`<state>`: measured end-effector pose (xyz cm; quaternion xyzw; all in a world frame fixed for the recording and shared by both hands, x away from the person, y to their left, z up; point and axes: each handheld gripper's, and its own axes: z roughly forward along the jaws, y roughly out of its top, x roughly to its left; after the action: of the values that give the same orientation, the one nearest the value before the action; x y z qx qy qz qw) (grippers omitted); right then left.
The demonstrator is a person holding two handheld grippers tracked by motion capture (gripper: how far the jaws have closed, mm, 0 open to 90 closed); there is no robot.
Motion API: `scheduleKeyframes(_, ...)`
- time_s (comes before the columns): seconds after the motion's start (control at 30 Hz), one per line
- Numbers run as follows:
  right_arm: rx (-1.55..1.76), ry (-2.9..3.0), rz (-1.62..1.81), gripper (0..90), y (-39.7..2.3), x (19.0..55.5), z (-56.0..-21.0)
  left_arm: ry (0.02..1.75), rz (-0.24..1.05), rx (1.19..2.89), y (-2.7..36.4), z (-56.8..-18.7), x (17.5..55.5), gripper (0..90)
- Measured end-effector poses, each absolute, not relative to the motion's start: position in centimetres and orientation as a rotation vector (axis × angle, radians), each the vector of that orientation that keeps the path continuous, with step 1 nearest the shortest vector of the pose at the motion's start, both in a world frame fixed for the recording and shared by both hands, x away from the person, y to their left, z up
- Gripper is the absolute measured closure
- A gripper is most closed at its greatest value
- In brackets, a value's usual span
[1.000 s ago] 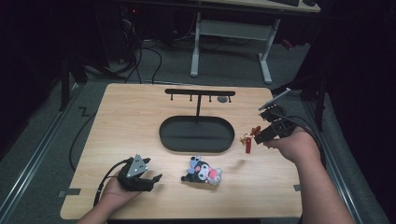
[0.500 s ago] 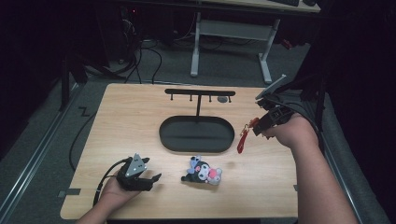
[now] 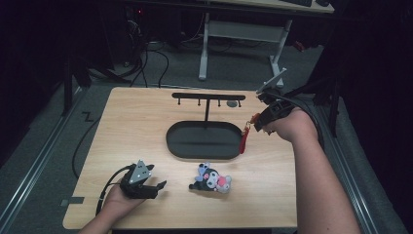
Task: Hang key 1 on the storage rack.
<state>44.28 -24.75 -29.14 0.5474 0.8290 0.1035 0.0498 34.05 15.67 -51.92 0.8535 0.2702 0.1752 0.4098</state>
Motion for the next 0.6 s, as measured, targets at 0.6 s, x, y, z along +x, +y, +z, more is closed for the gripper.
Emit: scheduleKeyframes(0.6,1.618,2.514,0.334,67.8,-22.5,46.8,-28.8,0.666,0.432,2.152,15.8,-51.9,34.0,25.6)
